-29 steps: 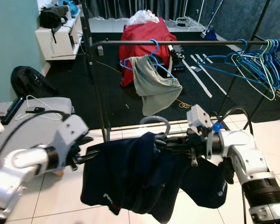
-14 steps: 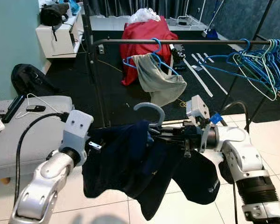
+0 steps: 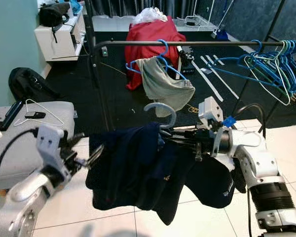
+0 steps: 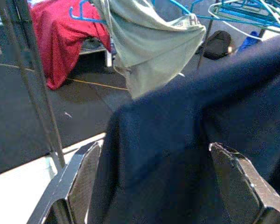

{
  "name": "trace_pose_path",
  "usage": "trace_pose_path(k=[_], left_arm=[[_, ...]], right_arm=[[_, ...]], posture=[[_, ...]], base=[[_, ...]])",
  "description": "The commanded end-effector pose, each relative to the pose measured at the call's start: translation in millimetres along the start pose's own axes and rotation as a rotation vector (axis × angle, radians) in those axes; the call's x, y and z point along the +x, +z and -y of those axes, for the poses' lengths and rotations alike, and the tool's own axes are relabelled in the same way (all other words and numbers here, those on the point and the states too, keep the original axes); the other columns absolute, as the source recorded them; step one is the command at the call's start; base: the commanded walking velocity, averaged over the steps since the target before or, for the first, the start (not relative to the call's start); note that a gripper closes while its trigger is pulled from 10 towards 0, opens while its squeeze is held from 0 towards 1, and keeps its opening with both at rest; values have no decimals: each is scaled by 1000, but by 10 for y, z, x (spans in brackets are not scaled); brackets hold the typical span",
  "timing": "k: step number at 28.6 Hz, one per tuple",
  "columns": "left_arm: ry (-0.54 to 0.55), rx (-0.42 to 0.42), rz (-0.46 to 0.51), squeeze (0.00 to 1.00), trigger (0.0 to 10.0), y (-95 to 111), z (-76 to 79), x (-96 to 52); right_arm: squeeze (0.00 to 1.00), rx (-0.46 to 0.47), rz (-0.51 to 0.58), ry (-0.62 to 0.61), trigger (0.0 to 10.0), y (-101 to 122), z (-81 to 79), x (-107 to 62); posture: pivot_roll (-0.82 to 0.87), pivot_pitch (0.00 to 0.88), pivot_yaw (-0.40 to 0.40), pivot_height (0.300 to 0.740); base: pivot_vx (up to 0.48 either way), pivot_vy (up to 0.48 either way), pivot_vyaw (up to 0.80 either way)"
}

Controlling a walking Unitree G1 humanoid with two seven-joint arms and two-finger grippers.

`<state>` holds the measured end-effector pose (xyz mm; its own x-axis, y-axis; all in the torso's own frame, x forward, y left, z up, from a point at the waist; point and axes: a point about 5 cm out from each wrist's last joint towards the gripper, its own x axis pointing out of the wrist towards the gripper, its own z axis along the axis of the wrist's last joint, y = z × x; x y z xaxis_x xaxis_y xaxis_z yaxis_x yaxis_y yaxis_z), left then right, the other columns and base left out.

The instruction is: Hang hanger

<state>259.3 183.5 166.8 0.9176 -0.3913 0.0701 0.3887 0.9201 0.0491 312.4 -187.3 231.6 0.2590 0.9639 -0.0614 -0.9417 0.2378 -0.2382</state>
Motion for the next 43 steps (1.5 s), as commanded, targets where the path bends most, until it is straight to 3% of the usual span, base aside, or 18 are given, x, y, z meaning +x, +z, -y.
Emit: trace_pose_path(k=[1, 3, 4, 8, 9, 11, 12, 13, 14, 18, 24, 26, 33, 34, 36, 38, 43], left_arm=[[-29, -12, 7, 490, 10000, -28, 45, -41], [-29, -12, 7, 490, 10000, -28, 45, -41], [-44, -15, -3, 1000, 10000, -51, 160, -13], [-11, 7, -20, 1000, 10000, -84, 315, 88], [11, 12, -21, 914, 10000, -92, 343, 126], [11, 12, -21, 914, 10000, -92, 343, 126], [14, -5, -6, 141, 10000, -90, 359, 149], [14, -5, -6, 141, 10000, -90, 359, 149], [-4, -37, 15, 0, 10000, -75, 387, 162], [-67, -103, 57, 0, 10000, -28, 449, 165], [-83, -64, 29, 0, 10000, -74, 460, 182], [-40, -11, -6, 0, 10000, -131, 421, 220], [-22, -1, -12, 0, 10000, -140, 413, 236], [41, 49, -15, 0, 10000, -140, 386, 270], [101, 70, -2, 0, 10000, -124, 363, 301], [147, 66, 25, 0, 10000, -93, 355, 331], [119, 38, 31, 0, 10000, -88, 383, 328]], right_arm=[[0, -34, 17, -17, 0, 76, 36, -21], [0, -34, 17, -17, 0, 76, 36, -21], [0, -34, 21, -15, 0, 81, 37, -6], [0, -36, 27, -9, 0, 92, 41, 26], [0, -35, 30, -2, 0, 96, 40, 39], [0, -35, 30, -2, 0, 96, 40, 39], [0, -35, 32, 2, 0, 96, 39, 48], [0, -35, 32, 2, 0, 96, 39, 48], [0, -34, 32, 6, 0, 94, 38, 53], [0, -33, 30, 9, 0, 86, 37, 56], [0, -33, 29, 15, 0, 80, 34, 63], [0, -34, 29, 20, 0, 83, 30, 73], [0, -34, 30, 22, 0, 85, 29, 78], [0, -38, 33, 26, 0, 89, 27, 94], [0, -39, 37, 31, 0, 93, 21, 110], [0, -40, 41, 39, 0, 93, 11, 126], [0, -38, 41, 41, 0, 88, 8, 127]], posture=[[-123, 111, -60, 740], [-123, 111, -60, 740], [-121, 110, -63, 740], [-125, 108, -62, 740], [-129, 105, -63, 740], [-129, 105, -63, 740], [-129, 105, -63, 740], [-129, 105, -63, 740], [-128, 103, -64, 740], [-128, 101, -65, 740], [-127, 95, -64, 740], [-127, 95, -64, 740], [-129, 90, -65, 740], [-129, 81, -64, 740], [-131, 78, -64, 740], [-130, 75, -66, 740], [-129, 74, -65, 740]], base=[[0, 0, 0], [0, 0, 0], [0, 0, 0], [0, 0, 0], [0, 0, 0], [0, 0, 0], [0, 0, 0], [0, 0, 0], [0, 0, 0], [0, 0, 0], [0, 0, 0], [0, 0, 0], [0, 0, 0], [0, 0, 0], [0, 0, 0], [0, 0, 0], [0, 0, 0]])
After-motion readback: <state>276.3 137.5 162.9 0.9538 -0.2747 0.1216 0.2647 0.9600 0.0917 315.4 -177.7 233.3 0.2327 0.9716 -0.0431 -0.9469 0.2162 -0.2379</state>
